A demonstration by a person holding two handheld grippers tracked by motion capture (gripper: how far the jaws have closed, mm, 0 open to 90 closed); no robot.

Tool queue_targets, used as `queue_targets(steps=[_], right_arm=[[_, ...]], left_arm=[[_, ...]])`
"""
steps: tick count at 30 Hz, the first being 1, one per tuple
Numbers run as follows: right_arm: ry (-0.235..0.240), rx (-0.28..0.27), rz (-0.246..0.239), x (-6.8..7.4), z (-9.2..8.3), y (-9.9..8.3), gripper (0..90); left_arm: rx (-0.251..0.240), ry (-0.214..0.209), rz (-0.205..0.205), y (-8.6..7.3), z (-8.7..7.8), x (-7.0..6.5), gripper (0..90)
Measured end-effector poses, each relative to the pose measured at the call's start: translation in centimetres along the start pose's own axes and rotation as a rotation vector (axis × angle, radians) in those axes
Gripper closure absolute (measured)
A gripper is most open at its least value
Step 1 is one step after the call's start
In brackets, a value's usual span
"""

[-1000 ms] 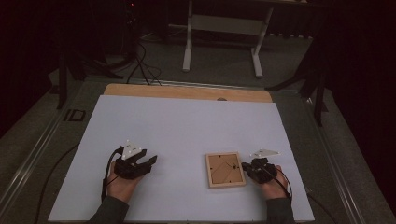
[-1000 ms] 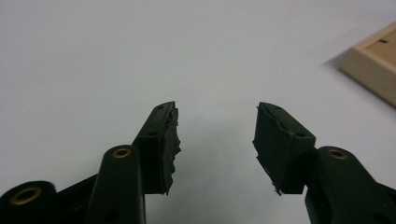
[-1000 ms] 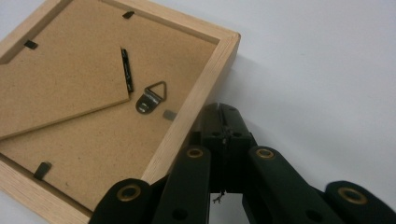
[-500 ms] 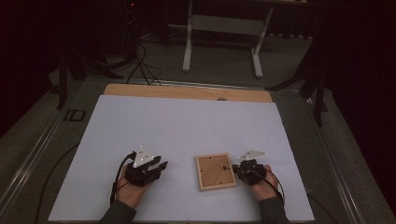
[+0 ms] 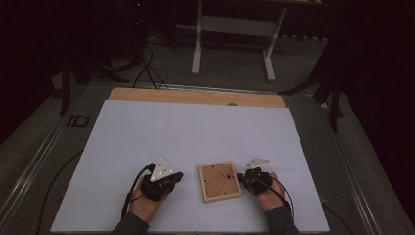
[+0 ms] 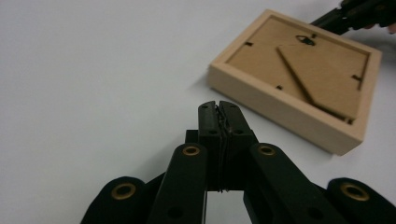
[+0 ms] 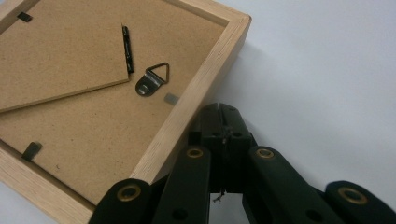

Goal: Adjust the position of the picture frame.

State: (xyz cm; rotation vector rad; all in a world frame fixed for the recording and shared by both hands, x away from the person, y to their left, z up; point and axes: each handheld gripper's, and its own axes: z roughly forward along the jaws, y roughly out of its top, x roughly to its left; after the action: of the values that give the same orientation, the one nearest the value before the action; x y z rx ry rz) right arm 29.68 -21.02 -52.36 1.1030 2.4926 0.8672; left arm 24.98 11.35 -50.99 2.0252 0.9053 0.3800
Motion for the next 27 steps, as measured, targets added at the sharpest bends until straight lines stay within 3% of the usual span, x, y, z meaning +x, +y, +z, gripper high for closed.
queue_targets(steps=[13,27], right_arm=[[0.017,-0.001,-0.013,0.7,0.4,0.4,89.6],[0.024,-0.003,-0.01,0.8,0.5,0.5,89.5]], left_arm=[[0.015,-0.128,0.054,0.1,1.3,-3.2,89.1],[0.017,-0.226,0.122,0.2,2.0,-5.6,89.1]])
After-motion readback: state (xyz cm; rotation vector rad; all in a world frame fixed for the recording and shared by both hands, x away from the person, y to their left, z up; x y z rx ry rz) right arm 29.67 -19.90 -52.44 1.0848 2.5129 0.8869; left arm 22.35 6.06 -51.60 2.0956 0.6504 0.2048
